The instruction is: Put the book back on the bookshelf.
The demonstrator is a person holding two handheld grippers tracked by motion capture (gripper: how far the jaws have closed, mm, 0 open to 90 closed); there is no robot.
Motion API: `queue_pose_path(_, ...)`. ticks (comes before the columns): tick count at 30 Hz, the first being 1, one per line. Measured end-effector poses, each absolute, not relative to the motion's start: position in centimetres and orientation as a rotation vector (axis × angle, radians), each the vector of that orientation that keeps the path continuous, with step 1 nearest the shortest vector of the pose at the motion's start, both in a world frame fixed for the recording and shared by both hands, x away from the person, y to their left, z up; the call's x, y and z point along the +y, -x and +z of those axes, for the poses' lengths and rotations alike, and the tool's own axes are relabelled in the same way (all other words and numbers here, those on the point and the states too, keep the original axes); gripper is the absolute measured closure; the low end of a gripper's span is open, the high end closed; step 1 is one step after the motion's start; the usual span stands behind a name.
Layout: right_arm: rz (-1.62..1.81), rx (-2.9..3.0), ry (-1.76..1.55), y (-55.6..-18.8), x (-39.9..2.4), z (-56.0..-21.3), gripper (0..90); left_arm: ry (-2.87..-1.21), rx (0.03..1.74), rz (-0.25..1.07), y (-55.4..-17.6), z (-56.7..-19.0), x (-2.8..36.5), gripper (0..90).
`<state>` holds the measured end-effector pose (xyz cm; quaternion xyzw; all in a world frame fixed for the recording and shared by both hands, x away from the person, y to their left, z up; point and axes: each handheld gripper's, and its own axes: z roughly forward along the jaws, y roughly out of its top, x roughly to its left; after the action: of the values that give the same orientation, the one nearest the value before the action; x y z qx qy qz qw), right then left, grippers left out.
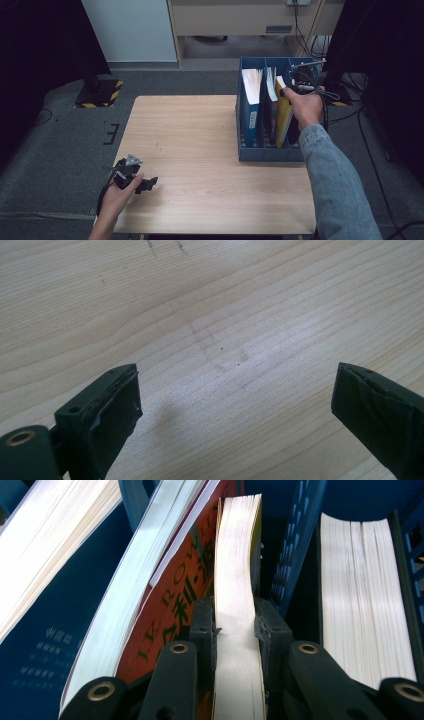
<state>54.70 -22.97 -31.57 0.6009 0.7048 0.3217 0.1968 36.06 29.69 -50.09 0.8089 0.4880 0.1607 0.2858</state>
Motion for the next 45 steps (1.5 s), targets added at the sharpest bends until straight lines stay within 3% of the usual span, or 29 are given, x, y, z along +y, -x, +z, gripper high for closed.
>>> queue_pose_path(45, 0.898, 1.893, -1.664, -57.4, -21.9, -32.8, 74.1, -2.171, 1.304, 0.427, -36.0, -50.2, 29.8, 5.3)
